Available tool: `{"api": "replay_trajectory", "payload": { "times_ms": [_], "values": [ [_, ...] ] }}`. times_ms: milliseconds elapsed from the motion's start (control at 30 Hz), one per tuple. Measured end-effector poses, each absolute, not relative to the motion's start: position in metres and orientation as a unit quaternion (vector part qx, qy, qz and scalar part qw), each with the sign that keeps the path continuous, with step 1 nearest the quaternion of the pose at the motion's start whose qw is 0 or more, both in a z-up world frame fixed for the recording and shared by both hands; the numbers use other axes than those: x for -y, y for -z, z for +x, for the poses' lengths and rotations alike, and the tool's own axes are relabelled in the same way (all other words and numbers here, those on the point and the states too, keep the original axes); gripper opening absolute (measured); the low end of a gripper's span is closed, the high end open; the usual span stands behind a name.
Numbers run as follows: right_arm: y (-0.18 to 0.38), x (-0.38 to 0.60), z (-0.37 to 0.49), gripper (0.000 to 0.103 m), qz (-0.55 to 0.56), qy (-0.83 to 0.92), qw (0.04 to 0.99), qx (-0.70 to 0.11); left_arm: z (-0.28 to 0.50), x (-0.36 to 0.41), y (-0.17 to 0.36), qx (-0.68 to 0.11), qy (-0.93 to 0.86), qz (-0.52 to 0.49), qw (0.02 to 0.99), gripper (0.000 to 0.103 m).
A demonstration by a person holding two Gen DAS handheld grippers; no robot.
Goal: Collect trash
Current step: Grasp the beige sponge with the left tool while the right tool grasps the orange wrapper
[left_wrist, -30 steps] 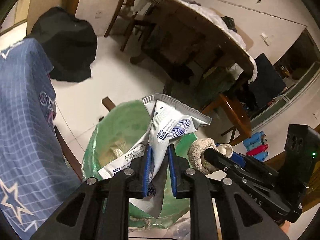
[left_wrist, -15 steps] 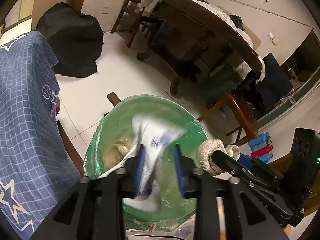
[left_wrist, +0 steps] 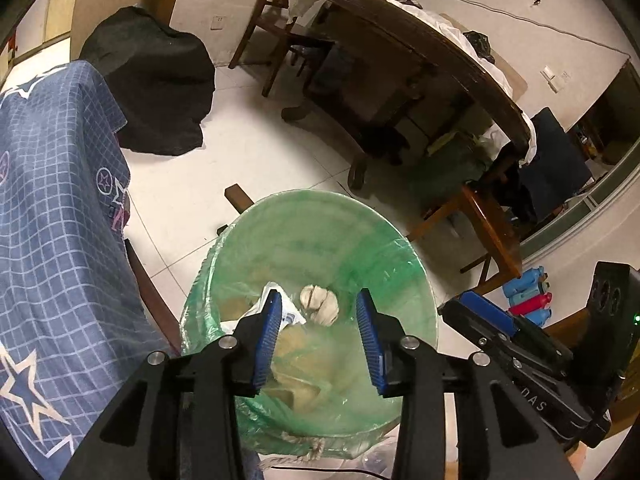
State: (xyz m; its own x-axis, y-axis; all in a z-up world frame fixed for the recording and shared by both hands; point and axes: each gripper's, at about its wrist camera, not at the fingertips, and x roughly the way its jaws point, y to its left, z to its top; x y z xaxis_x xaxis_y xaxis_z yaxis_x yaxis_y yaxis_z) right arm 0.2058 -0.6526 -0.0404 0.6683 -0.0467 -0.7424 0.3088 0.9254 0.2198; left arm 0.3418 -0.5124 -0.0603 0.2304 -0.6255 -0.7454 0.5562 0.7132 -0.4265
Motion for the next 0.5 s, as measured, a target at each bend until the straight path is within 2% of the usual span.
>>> {"api": "replay_trajectory", "payload": {
  "times_ms": [100, 167, 267, 333, 500],
  "values": [
    [0.031, 0.641, 0.197, 0.049, 0.152, 0.094, 0.909, -0.377, 0.334, 0.497, 0.047, -0.478, 0.380, -0.031, 0.791, 0.042],
    [0.023, 0.628, 0.189, 0.064, 0.145, 0.084, 0.918, -0.360, 0.326, 0.477, 0.036, -0.462, 0.384, -0.029, 0.799, 0.051],
    [0.011, 0.600, 0.176, 0.078, 0.135, 0.061, 0.932, -0.331, 0.310, 0.431, 0.017, -0.426, 0.382, -0.019, 0.820, 0.062],
    [0.008, 0.576, 0.171, 0.081, 0.131, 0.034, 0.938, -0.320, 0.300, 0.386, 0.006, -0.401, 0.371, -0.016, 0.837, 0.067],
    [0.017, 0.502, 0.176, 0.084, 0.111, -0.061, 0.936, -0.328, 0.277, 0.249, -0.006, -0.354, 0.307, 0.005, 0.884, 0.071]
  ]
}}
